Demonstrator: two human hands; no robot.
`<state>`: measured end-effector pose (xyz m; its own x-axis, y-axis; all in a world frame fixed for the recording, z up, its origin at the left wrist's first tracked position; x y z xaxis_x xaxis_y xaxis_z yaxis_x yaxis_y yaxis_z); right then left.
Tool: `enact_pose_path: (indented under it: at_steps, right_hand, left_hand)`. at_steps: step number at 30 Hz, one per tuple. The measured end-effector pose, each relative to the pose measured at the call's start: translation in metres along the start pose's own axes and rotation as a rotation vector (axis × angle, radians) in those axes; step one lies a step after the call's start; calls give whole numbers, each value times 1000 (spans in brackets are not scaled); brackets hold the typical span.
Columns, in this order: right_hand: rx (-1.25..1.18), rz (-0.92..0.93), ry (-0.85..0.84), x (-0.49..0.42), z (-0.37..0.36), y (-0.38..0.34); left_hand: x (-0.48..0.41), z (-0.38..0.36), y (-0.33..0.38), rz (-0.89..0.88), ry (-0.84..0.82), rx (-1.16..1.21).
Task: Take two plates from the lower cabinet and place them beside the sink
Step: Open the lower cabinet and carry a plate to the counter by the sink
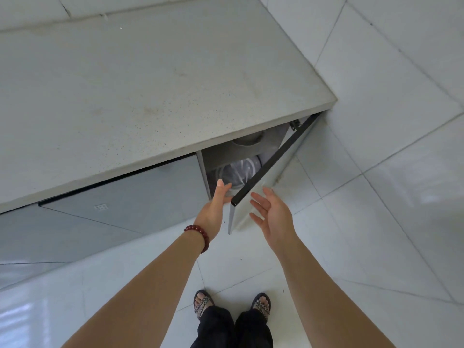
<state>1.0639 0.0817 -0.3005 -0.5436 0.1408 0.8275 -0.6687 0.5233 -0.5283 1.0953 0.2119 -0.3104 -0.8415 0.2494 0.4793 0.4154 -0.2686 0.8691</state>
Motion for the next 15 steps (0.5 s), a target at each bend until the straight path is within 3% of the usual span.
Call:
enact_pose_path:
  at_steps: [7,15]
  right_hand:
    - [-44,-38,34,16,36,6]
    - [-9,-82,38,19,92,3]
  left_hand:
    - [21,-36,-2,26,-74,-61]
    - [35,-77,-4,107,-48,-29]
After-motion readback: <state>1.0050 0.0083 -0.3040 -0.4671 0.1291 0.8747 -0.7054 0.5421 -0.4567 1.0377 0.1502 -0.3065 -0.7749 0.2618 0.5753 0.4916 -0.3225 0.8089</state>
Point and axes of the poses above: each hand's wrist, its own x-axis away from the middle knuckle, its own z-axis out of the back of the hand, y = z × x, the point moved 3 cm from there along -x, towards the middle knuckle, and after that the axes turned 12 degrees about -z, right-handed, at the moved point
